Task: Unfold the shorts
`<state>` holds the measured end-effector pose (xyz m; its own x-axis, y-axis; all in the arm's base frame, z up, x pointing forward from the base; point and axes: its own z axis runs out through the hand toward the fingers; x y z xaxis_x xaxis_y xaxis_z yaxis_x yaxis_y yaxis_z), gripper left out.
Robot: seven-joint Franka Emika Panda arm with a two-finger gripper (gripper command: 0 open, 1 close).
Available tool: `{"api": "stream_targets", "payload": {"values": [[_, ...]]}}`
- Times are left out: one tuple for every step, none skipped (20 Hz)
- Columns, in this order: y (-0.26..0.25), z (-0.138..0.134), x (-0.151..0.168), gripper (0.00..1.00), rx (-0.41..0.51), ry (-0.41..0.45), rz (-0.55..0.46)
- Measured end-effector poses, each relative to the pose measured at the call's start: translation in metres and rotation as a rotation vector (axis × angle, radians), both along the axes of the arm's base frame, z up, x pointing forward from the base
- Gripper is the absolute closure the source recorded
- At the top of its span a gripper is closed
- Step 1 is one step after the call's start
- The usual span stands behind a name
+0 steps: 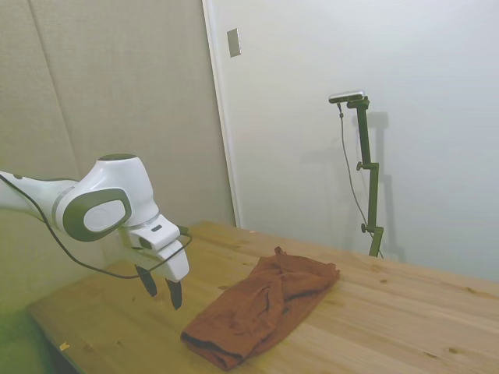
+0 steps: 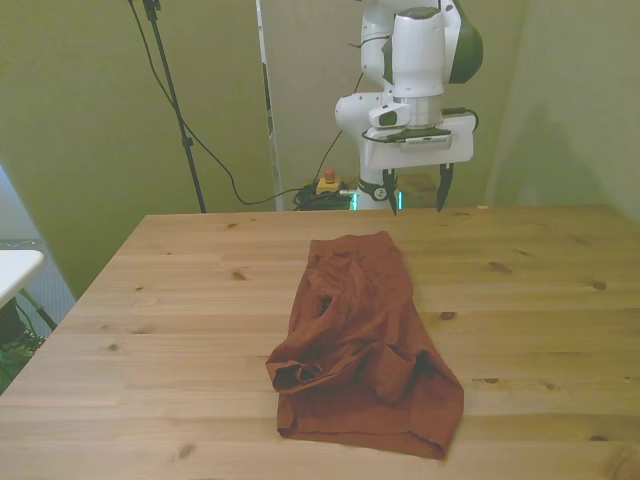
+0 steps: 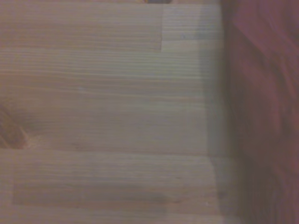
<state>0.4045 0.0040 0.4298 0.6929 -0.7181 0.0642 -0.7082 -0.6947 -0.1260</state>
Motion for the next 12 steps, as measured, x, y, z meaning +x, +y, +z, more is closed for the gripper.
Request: {"api": "stream_targets", "payload": {"values": [[0.000, 0.000, 0.001, 0.00, -0.001, 0.001, 0.000], [0.000, -0.002, 0.000, 0.00, -0.010, 0.008, -0.003], [-0.002, -0.002, 0.000, 0.00, -0.019, 0.014, -0.006], [-0.008, 0.002, 0.002, 0.00, -0.030, 0.011, -0.021], [-0.018, 0.009, 0.005, 0.00, -0.036, 0.004, -0.045], [-0.035, 0.018, 0.010, 0.00, -0.036, -0.006, -0.080], [-0.055, 0.028, 0.014, 0.00, -0.032, -0.012, -0.115], [-0.078, 0.034, 0.019, 0.00, -0.023, -0.007, -0.144], [-0.101, 0.036, 0.022, 0.00, -0.008, 0.010, -0.166], [-0.124, 0.036, 0.025, 0.00, 0.011, 0.028, -0.184], [-0.148, 0.034, 0.028, 0.00, 0.041, 0.046, -0.207], [-0.174, 0.030, 0.031, 0.00, 0.079, 0.063, -0.228]]}}
